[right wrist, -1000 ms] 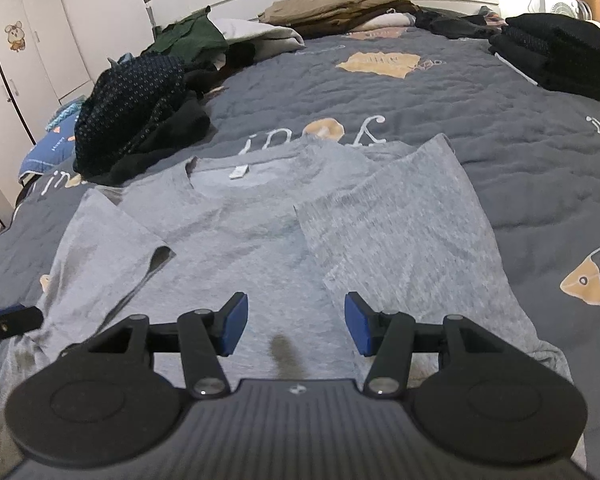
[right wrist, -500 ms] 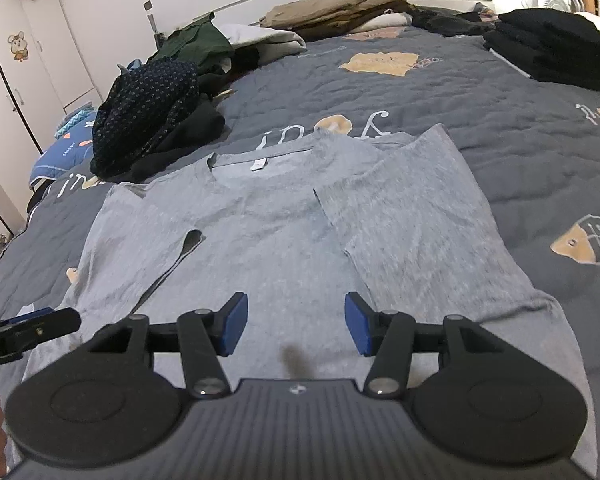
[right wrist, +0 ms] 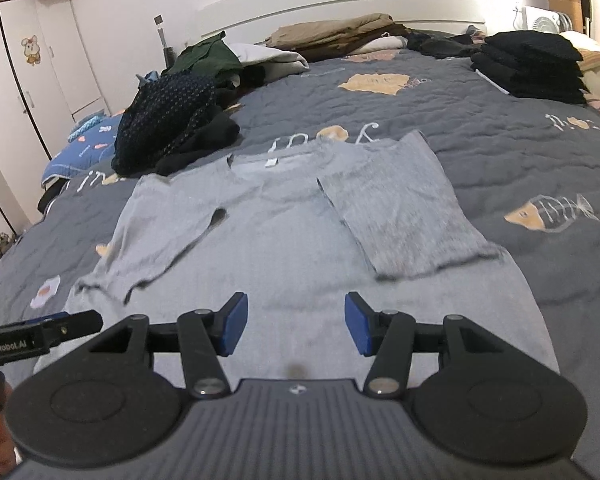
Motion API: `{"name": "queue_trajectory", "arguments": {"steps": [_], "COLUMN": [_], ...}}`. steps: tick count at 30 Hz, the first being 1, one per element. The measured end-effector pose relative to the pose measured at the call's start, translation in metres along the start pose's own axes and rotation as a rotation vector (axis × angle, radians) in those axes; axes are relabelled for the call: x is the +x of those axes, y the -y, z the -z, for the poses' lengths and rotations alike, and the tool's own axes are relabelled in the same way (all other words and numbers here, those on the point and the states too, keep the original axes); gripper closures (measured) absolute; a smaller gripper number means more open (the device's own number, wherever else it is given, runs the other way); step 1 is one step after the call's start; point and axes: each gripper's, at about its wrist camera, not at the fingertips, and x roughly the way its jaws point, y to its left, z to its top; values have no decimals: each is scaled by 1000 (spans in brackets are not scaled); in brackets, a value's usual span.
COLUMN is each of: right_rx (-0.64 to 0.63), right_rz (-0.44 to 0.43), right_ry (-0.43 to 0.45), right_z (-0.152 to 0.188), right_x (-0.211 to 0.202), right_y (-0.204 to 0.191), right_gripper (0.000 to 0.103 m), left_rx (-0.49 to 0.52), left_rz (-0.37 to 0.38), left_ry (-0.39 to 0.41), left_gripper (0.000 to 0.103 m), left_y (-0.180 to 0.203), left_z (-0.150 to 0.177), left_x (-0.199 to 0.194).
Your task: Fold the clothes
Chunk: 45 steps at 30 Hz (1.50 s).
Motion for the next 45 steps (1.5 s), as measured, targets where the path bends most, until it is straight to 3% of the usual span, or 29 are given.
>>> {"name": "queue_trajectory", "arguments": {"steps": [14, 21, 27, 33, 38, 45], "right_rx": [-4, 49, 130, 116, 18, -3], "right_rz": [40, 71, 129, 147, 175, 162], "right_ry": [11, -49, -32, -136, -243, -414], "right_z": [46, 75, 91, 84, 75, 77], "right_x": [-50, -71, -101, -113, -128, -118], "right_y": [7, 39, 72, 91, 103, 128], "right_gripper": [50, 50, 50, 50, 50, 50], "left_rx": [63, 40, 17, 40, 54, 67], "left_rz": [-17, -57, -81, -115, -107, -102], "left_ry": [-16, -61, -79, -142, -217, -335], "left_gripper": [24, 24, 24, 24, 24, 24], "left_y": [9, -3, -11, -9, -13, -25], "left_z": [43, 67, 80, 91, 82, 68], "left_x": [-36, -52, -69, -76, -84, -93]}}
